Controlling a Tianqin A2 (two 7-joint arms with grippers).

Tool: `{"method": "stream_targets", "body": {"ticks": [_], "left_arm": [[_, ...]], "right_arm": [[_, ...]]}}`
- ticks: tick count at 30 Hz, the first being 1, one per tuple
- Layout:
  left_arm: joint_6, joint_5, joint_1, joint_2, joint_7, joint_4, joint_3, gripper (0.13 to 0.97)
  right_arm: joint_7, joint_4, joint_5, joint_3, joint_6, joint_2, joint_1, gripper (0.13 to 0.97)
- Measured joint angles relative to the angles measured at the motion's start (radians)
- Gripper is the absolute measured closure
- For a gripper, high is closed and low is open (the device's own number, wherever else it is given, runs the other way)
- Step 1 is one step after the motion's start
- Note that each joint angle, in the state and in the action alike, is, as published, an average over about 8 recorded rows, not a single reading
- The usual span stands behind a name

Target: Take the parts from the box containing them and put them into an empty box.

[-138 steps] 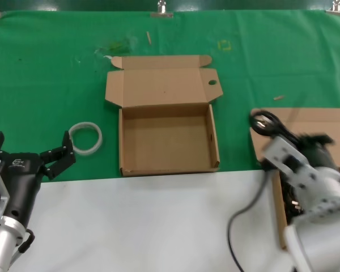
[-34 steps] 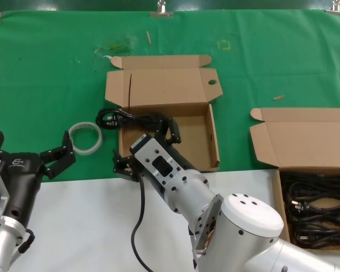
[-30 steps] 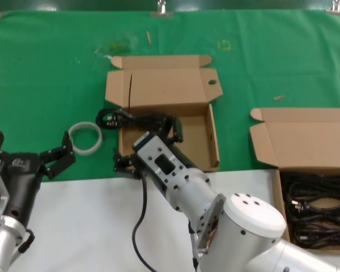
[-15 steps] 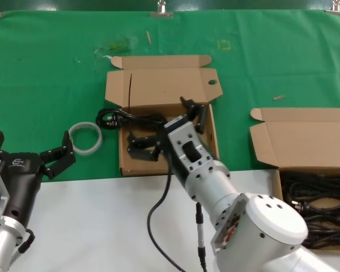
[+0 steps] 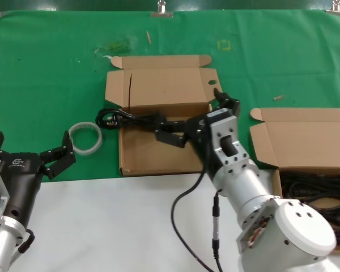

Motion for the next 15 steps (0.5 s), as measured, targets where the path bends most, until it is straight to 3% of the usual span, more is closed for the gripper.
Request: {"method": "stream_targets", "body": {"ticks": [15], "left_arm": [[0.0,0.0,0.0,0.0,0.0,0.0,0.0,0.132]], "right_arm": [[0.197,0.027,-0.19,0.205,-0.122,0.0,-0.122,0.129]]}}
